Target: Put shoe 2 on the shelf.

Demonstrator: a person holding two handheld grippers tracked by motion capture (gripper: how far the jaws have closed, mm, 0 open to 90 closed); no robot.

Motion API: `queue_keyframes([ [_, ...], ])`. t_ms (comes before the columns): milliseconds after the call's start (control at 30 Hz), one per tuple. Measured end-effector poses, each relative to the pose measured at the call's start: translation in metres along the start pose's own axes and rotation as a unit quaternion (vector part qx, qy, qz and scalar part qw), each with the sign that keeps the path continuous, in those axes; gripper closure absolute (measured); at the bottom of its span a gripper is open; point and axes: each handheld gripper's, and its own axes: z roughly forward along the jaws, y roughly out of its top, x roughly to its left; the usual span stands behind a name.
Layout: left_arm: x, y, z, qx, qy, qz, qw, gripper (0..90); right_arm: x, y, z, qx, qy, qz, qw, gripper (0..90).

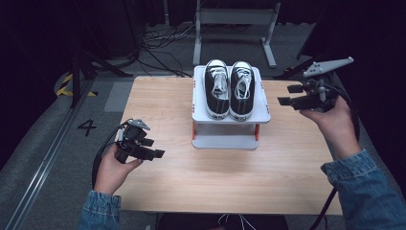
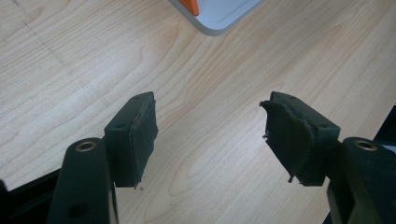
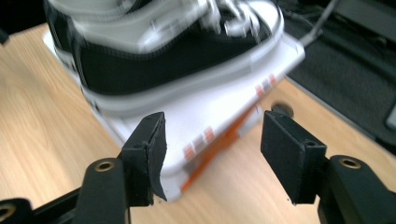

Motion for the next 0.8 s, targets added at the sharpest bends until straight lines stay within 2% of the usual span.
queue_keyframes([
  [67, 0.001, 0.000, 0.002, 0.005, 0.006, 0.001, 1.0000, 34.5, -0.004, -0.016, -0.005, 0.007, -0.003, 0.009, 0.9999, 40.5],
  [100, 0.002, 0.000, 0.002, 0.007, 0.007, -0.001, 0.9999, 34.5, -0.007, -0.033, -0.010, 0.013, -0.003, 0.020, 0.9997, 39.5],
  [133, 0.003, 0.000, 0.003, 0.008, 0.010, -0.002, 0.9999, 34.5, -0.007, -0.033, -0.010, 0.013, -0.003, 0.020, 0.9997, 39.5],
  [167, 0.003, 0.000, 0.004, 0.009, 0.009, -0.001, 0.9999, 34.4, -0.009, -0.041, -0.012, 0.016, -0.004, 0.027, 0.9995, 39.2],
  [200, 0.003, -0.001, 0.005, 0.009, 0.009, -0.003, 0.9999, 34.2, -0.012, -0.056, -0.015, 0.024, -0.005, 0.033, 0.9991, 39.1],
  [267, 0.003, -0.001, 0.006, 0.012, 0.008, -0.003, 0.9999, 34.2, -0.014, -0.062, -0.016, 0.027, -0.006, 0.036, 0.9990, 39.0],
  [333, 0.002, -0.001, 0.007, 0.014, 0.011, 0.000, 0.9998, 33.7, -0.019, -0.087, -0.018, 0.035, -0.005, 0.051, 0.9981, 38.0],
  [367, 0.003, -0.001, 0.007, 0.015, 0.013, 0.000, 0.9998, 33.7, -0.019, -0.087, -0.018, 0.035, -0.005, 0.051, 0.9981, 38.0],
  [400, 0.003, -0.002, 0.008, 0.014, 0.015, 0.000, 0.9998, 33.7, -0.021, -0.095, -0.018, 0.039, -0.006, 0.054, 0.9978, 37.8],
  [433, 0.005, -0.003, 0.009, 0.016, 0.020, -0.003, 0.9997, 33.3, -0.023, -0.111, -0.016, 0.041, -0.006, 0.063, 0.9971, 37.5],
  [567, 0.008, -0.004, 0.011, 0.014, 0.025, -0.011, 0.9995, 32.8, -0.025, -0.140, -0.007, 0.049, -0.017, 0.079, 0.9955, 37.3],
  [633, 0.009, -0.004, 0.013, 0.017, 0.031, -0.015, 0.9992, 32.8, -0.025, -0.145, -0.005, 0.049, -0.015, 0.082, 0.9954, 37.5],
  [667, 0.010, -0.005, 0.014, 0.018, 0.032, -0.014, 0.9992, 33.2, -0.026, -0.160, 0.002, 0.046, -0.005, 0.101, 0.9938, 38.2],
  [700, 0.011, -0.005, 0.017, 0.022, 0.021, -0.024, 0.9992, 33.5, -0.026, -0.166, 0.005, 0.042, 0.005, 0.112, 0.9928, 38.5],
  [800, 0.010, -0.005, 0.019, 0.019, 0.023, -0.025, 0.9993, 33.5, -0.026, -0.181, 0.009, 0.016, 0.019, 0.134, 0.9906, 39.6],
])
